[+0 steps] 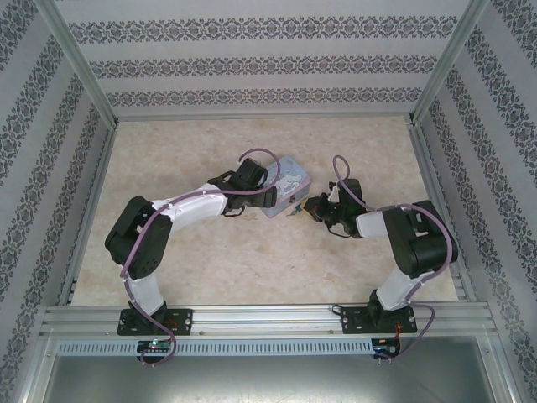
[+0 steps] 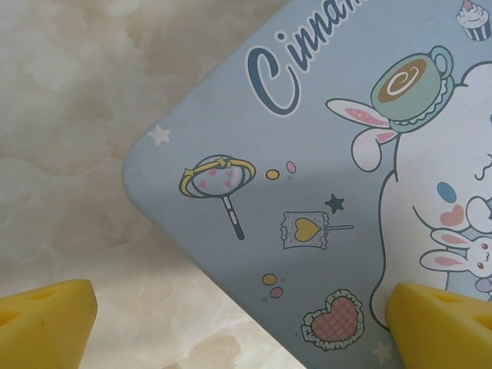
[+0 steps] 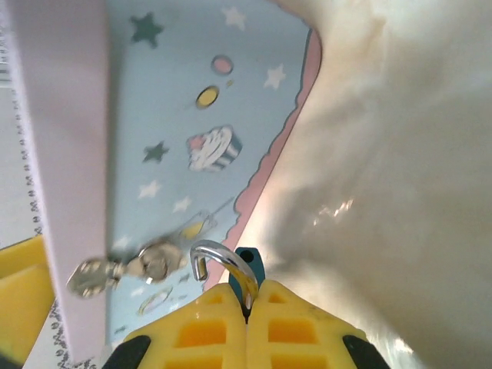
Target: Unlock a padlock with a key
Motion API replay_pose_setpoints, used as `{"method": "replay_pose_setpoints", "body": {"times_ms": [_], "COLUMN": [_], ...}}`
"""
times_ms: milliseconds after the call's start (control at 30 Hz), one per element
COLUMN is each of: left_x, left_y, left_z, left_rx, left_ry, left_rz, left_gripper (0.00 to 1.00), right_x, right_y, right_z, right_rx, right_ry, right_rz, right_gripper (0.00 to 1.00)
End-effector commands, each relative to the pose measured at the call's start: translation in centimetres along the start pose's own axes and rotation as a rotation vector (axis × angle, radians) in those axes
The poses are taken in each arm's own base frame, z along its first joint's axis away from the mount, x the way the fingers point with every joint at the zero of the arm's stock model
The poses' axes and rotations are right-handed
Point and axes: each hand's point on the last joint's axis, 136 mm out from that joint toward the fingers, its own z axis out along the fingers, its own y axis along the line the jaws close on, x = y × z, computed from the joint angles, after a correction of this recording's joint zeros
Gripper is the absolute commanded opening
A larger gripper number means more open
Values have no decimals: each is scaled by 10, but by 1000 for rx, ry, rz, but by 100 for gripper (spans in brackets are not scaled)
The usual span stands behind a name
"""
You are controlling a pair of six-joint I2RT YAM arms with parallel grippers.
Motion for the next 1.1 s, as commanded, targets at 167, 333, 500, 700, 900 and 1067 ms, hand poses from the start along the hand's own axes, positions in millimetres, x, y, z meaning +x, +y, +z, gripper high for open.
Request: {"method": "replay_pose_setpoints", "body": {"times_ms": [167, 333, 500, 700, 900, 1067], "left_x": [53, 40, 29, 21, 21, 13], "left_y": [31, 24, 23, 24, 30, 41], "left_z": [5, -10, -32, -55, -75, -101], "left_rx": [-118, -88, -68, -53, -54, -63], "left_ry": [231, 199, 156, 115, 89, 35], "left_rz": [106, 99, 82, 63, 59, 41], "left_gripper": [100, 100, 100, 100, 100, 100], "right_x": [37, 89, 137, 162, 160, 145], "right_y": [23, 31, 32, 15, 15, 30], "right_z": [-13, -1, 9, 20, 16, -8], "right_rx": [-29, -22, -8, 13, -4, -27], "right_ry": [41, 128, 188, 231, 222, 179], "right_rz": [-64, -120, -162, -148, -138, -152], "right_gripper": [0, 0, 0, 0, 38, 59]}}
